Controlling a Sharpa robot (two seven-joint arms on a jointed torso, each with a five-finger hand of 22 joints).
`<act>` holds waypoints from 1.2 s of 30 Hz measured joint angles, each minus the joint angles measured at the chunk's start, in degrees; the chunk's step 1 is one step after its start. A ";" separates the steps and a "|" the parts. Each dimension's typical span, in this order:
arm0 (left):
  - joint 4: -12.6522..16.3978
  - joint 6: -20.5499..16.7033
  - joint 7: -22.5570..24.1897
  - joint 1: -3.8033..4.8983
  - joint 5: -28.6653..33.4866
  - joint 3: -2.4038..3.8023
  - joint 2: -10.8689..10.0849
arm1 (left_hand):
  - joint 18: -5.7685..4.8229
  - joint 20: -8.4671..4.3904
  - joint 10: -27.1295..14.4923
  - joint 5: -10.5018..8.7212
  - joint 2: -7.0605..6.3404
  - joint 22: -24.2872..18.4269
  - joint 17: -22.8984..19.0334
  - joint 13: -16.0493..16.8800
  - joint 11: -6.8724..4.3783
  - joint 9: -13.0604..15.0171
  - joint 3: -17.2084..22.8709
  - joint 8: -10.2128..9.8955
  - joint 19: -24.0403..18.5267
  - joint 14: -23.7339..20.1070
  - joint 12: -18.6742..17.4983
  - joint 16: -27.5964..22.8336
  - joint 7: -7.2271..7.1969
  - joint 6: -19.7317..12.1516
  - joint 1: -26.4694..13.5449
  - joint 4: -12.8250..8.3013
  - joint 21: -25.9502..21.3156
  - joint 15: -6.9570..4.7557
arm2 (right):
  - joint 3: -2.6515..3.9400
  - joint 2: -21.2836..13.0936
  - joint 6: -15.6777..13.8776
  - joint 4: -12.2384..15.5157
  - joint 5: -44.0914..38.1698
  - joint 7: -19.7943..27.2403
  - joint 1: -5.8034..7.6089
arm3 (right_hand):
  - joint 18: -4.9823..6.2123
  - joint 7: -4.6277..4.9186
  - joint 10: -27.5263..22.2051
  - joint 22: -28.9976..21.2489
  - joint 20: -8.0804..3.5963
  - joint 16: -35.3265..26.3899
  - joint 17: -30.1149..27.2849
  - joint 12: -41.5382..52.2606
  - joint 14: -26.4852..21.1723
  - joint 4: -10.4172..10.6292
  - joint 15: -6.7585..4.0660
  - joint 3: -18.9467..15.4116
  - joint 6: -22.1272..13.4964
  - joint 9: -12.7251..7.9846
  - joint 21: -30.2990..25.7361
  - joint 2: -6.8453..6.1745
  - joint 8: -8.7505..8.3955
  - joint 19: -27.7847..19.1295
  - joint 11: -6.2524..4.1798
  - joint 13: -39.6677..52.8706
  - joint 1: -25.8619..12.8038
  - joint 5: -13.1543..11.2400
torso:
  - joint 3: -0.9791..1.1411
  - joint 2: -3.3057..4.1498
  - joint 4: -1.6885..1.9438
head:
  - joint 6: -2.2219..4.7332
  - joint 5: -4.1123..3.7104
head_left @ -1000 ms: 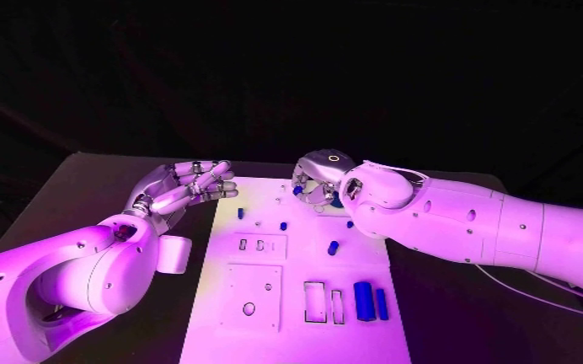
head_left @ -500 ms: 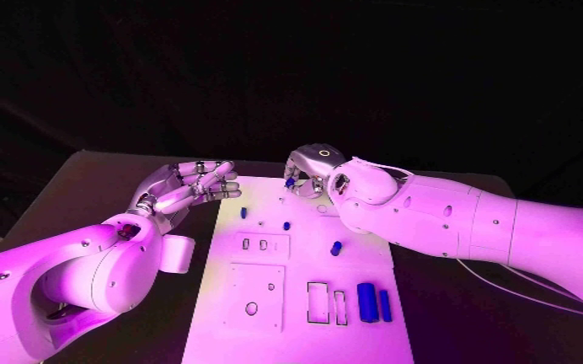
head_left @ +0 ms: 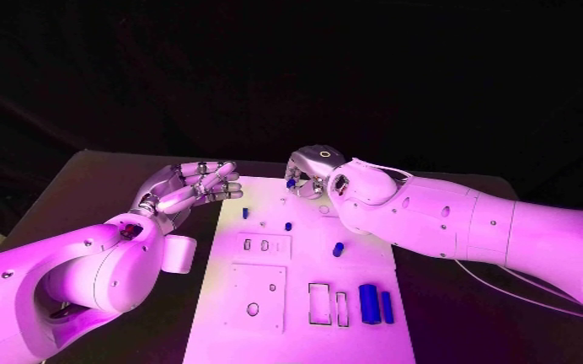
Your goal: Assemble the parts on the task board
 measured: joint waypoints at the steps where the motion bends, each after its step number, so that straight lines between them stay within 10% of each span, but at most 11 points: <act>1: -0.01 0.00 -0.01 0.00 0.00 0.00 0.00 | 0.00 0.00 0.00 0.00 0.00 0.00 0.00 0.00 0.00 0.00 0.00 0.00 0.00 0.00 0.00 0.00 0.00 0.00 0.00 0.00 0.00 0.00 | 0.00 0.00 0.09 0.07 0.05 0.02 -0.01 | 0.00 0.00 0.00 0.00 0.00 0.00 0.00 0.00 0.00 0.04 0.00 0.04 0.00 0.01 0.00 0.00 0.00 0.00 0.00 0.00 0.00 0.00 | -0.01 0.01 0.03 | -0.04 0.01; 19: -0.09 0.06 -0.12 0.15 0.02 0.00 0.05 | 0.00 0.00 0.00 0.00 0.00 -0.01 -0.01 0.01 0.00 -0.05 -0.16 0.00 0.00 0.00 0.00 0.00 0.00 0.00 0.00 -0.16 0.00 0.00 | 0.03 0.92 0.78 -0.98 0.37 0.08 -0.24 | 0.00 0.23 -0.11 -0.13 0.00 -0.01 -0.36 -0.22 0.00 0.39 0.00 0.38 -0.45 0.44 0.00 -0.32 0.19 0.00 0.11 0.02 -0.18 -0.24 | -0.11 0.16 0.17 | -0.21 -0.12; 26: -0.09 0.10 -0.15 0.26 0.02 0.00 0.05 | 0.01 0.00 0.00 0.00 0.00 -0.01 -0.01 0.01 0.00 -0.05 -0.16 0.00 0.00 0.00 0.00 -0.01 0.03 -0.03 0.00 -0.16 0.00 0.00 | -0.06 1.22 1.06 -1.41 0.42 0.01 -0.42 | 0.02 2.05 -6.46 -3.26 1.18 -1.31 -3.13 -0.66 -0.20 1.03 1.26 1.16 -5.72 0.61 -2.07 -1.75 -2.12 -2.27 2.03 -1.75 -1.63 -2.54 | -0.13 0.22 0.14 | -0.12 -0.04; 36: -0.26 0.16 -0.22 0.36 0.02 0.00 -0.01 | 0.00 0.00 0.00 0.00 0.00 -0.02 0.04 0.01 0.00 -0.12 -0.16 -0.23 0.00 0.00 -0.26 -0.23 0.21 -0.21 0.00 -0.16 0.00 0.00 | -0.02 -1.61 0.85 2.33 0.43 -0.21 -0.38 | 0.01 2.27 -8.70 -4.85 1.83 -2.05 -4.63 -0.66 0.00 1.60 1.47 0.59 -7.99 -0.03 -3.15 -2.55 -2.12 -3.10 2.76 -2.29 -1.82 -3.09 | -0.11 0.23 0.10 | -0.09 0.01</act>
